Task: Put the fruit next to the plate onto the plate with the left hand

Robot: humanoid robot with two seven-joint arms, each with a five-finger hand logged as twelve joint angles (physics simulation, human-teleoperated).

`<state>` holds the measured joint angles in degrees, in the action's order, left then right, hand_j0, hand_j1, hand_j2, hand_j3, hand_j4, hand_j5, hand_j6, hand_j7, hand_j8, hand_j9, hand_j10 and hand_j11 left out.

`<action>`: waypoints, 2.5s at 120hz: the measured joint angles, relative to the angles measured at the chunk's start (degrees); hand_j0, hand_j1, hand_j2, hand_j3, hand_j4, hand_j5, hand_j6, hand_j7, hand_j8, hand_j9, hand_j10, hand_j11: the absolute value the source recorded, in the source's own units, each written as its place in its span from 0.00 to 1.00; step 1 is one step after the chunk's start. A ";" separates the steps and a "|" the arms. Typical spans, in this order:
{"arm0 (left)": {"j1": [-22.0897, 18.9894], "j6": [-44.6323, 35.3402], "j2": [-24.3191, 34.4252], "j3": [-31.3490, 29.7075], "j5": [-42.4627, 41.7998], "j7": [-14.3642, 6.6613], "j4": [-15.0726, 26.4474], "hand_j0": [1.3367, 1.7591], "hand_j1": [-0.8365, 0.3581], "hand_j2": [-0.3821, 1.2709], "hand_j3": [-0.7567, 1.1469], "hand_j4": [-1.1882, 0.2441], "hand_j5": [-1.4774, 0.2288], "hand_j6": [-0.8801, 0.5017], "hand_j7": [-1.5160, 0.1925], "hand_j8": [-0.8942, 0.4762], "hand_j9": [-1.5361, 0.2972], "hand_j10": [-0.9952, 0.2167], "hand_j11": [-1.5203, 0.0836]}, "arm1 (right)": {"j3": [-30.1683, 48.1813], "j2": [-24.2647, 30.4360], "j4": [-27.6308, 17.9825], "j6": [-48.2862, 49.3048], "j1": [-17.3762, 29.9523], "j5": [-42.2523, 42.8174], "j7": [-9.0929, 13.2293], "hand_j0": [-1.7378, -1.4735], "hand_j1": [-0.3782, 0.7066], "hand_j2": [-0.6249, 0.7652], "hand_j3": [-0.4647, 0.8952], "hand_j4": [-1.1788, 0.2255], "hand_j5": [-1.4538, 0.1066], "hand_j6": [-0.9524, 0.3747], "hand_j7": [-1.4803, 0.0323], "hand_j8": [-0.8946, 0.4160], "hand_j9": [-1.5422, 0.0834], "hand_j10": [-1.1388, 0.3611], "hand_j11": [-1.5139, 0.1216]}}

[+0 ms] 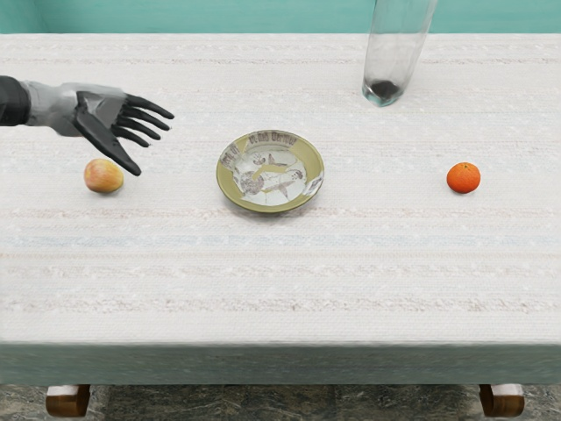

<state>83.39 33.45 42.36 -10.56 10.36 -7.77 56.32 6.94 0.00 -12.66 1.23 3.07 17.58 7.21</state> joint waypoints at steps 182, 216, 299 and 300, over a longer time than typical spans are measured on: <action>-10.71 -49.16 -10.22 -13.14 30.95 -0.41 2.27 0.76 0.66 0.27 0.40 0.59 0.61 0.39 0.63 0.41 0.60 0.54 0.68 | -0.44 0.00 0.09 -0.23 -0.08 0.00 -0.09 0.30 0.06 0.44 0.34 0.82 0.90 0.69 0.95 0.66 0.92 0.74 0.90; -10.89 -49.13 -9.84 -13.69 32.40 -0.44 1.80 0.76 0.53 0.28 0.40 0.49 0.51 0.31 0.53 0.38 0.50 0.43 0.56 | -0.44 0.00 0.09 -0.21 -0.08 0.00 -0.09 0.30 0.06 0.44 0.34 0.82 0.90 0.69 0.95 0.66 0.92 0.74 0.90; -4.82 -47.13 -10.83 -14.29 31.85 -0.87 1.79 0.75 0.52 0.45 0.40 0.41 0.37 0.32 0.40 0.36 0.39 0.37 0.43 | -0.43 0.00 0.09 -0.23 -0.08 0.01 -0.09 0.30 0.06 0.44 0.34 0.82 0.90 0.69 0.95 0.66 0.92 0.74 0.90; -4.66 -47.05 -10.87 -14.28 31.86 -0.87 1.82 0.75 0.52 0.44 0.40 0.41 0.37 0.33 0.40 0.37 0.39 0.37 0.43 | -0.44 0.00 0.09 -0.23 -0.08 0.00 -0.09 0.30 0.06 0.44 0.34 0.82 0.90 0.69 0.95 0.66 0.92 0.74 0.90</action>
<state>78.74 -13.60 31.50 -24.84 42.22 -8.63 58.13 6.51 0.00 -12.57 1.00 2.99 17.58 7.12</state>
